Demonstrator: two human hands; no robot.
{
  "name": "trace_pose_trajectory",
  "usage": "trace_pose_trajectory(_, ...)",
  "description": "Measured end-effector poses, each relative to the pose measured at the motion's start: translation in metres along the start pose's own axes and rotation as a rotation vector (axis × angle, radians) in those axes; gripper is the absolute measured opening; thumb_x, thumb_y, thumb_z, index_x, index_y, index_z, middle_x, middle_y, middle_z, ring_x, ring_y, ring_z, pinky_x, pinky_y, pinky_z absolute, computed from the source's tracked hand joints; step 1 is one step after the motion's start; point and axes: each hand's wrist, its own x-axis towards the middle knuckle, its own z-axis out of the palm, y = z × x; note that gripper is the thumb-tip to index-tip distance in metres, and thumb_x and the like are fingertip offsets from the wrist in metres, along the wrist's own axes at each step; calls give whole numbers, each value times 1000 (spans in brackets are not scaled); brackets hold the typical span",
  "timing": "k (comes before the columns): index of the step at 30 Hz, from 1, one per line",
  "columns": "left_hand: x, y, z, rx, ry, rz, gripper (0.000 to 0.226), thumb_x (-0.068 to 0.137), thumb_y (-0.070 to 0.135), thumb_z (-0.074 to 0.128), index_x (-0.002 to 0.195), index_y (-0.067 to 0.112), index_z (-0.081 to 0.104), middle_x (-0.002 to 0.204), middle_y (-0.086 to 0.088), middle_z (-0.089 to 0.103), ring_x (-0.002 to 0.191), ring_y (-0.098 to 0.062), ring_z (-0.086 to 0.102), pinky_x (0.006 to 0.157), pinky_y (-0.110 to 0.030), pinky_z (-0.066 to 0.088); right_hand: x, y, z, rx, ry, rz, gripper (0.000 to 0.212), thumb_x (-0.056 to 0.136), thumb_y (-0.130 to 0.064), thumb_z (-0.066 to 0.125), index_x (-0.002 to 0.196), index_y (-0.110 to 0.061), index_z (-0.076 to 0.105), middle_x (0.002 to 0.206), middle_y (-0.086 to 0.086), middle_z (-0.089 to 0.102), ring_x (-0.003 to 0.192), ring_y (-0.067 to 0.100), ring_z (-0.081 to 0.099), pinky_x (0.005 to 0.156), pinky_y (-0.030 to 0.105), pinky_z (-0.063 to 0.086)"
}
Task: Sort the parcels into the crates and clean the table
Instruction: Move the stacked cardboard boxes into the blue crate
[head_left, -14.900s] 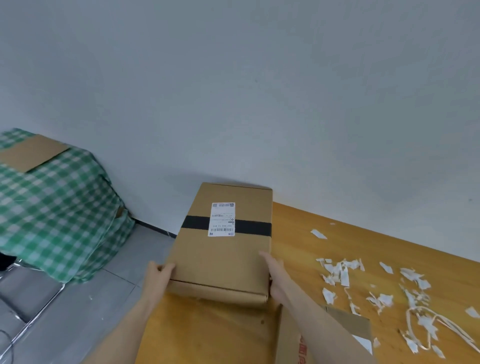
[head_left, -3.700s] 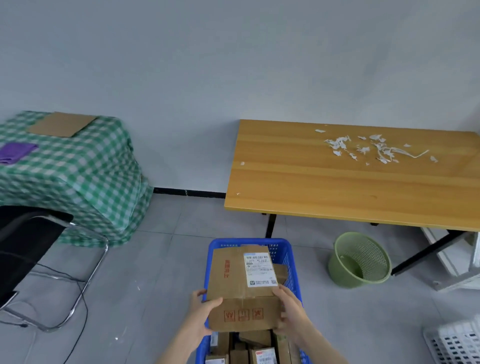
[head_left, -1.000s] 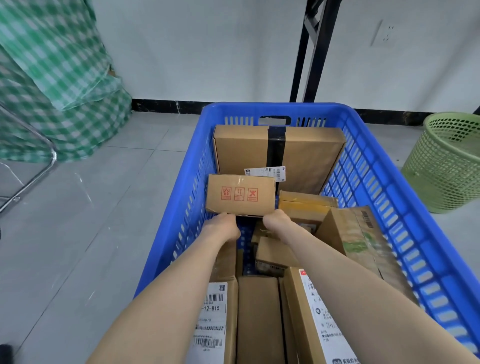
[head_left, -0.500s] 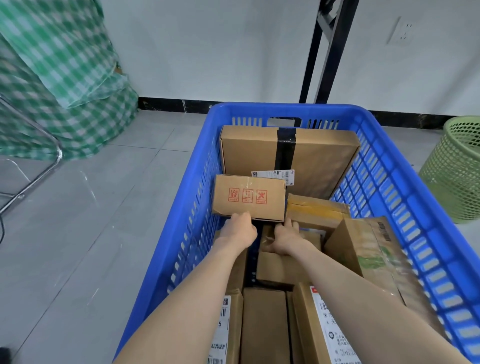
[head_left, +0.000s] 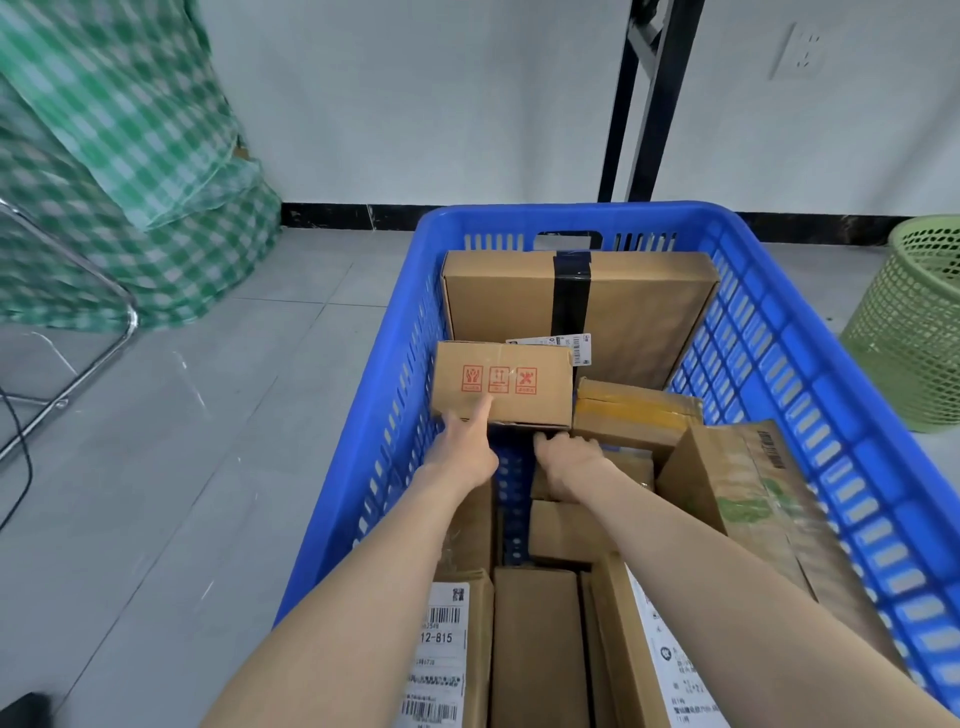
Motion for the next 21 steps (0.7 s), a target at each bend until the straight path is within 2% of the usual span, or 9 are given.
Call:
trace_pose_trajectory(2, 0, 0, -2, 6, -2, -15, 76, 92, 7, 43, 150, 34, 2, 151, -16, 10, 117, -28, 47, 89, -33, 43, -4, 4, -4, -12, 47, -11, 65, 86, -14, 62, 141, -13, 28, 135, 18, 43, 123, 36, 46, 102, 45, 42)
trace_pose_trajectory(5, 2, 1, -4, 9, -14, -46, 76, 92, 9, 44, 150, 34, 1, 153, -18, 8, 128, -33, 41, 99, -38, 41, -18, 10, -8, 27, 88, -31, 91, 77, -36, 74, 146, -18, 18, 140, 17, 34, 126, 36, 42, 100, 44, 43)
trace_pose_trajectory(8, 4, 6, -4, -3, -39, -77, 77, 92, 9, 45, 150, 32, -1, 153, -19, 9, 129, -34, 39, 103, -41, 41, -37, 28, -19, 96, 169, -104, 95, 76, -54, 66, 148, -25, 10, 141, 13, 28, 127, 34, 38, 100, 45, 41)
trace_pose_trajectory(10, 4, 11, -5, 7, -55, -97, 78, 92, 11, 46, 151, 30, -3, 153, -19, 10, 130, -36, 37, 104, -42, 39, -51, 47, -29, 122, 284, -149, 89, 77, -61, 57, 146, -26, 13, 135, 10, 30, 122, 31, 40, 91, 42, 42)
trace_pose_trajectory(14, 4, 18, -8, 16, -95, -109, 79, 93, 13, 47, 151, 25, -5, 152, -22, 7, 131, -39, 35, 107, -43, 35, -77, 77, -41, 103, 523, -239, 79, 75, -57, 45, 144, -26, 23, 124, 6, 36, 110, 25, 47, 74, 33, 42)
trace_pose_trajectory(17, 3, 21, -10, 69, -98, -113, 67, 93, 12, 44, 149, 17, 7, 149, -23, 15, 127, -38, 40, 103, -41, 37, -88, 94, -50, 338, 725, -209, 78, 71, -58, 37, 139, -22, 30, 115, 4, 38, 93, 22, 52, 65, 30, 43)
trace_pose_trajectory(19, 3, 23, -11, 111, -106, -118, 55, 94, 13, 44, 144, 9, 20, 146, -23, 21, 123, -37, 43, 101, -39, 39, -89, 102, -58, 489, 905, -142, 76, 72, -57, 43, 137, -19, 33, 112, 6, 38, 89, 19, 47, 61, 28, 40)
trace_pose_trajectory(21, 3, 24, -11, 168, -127, -119, 48, 94, 14, 43, 139, 2, 31, 143, -23, 28, 121, -35, 45, 101, -37, 40, -88, 106, -65, 513, 1047, -55, 74, 72, -47, 58, 137, -18, 36, 118, 11, 39, 99, 22, 45, 68, 30, 44)
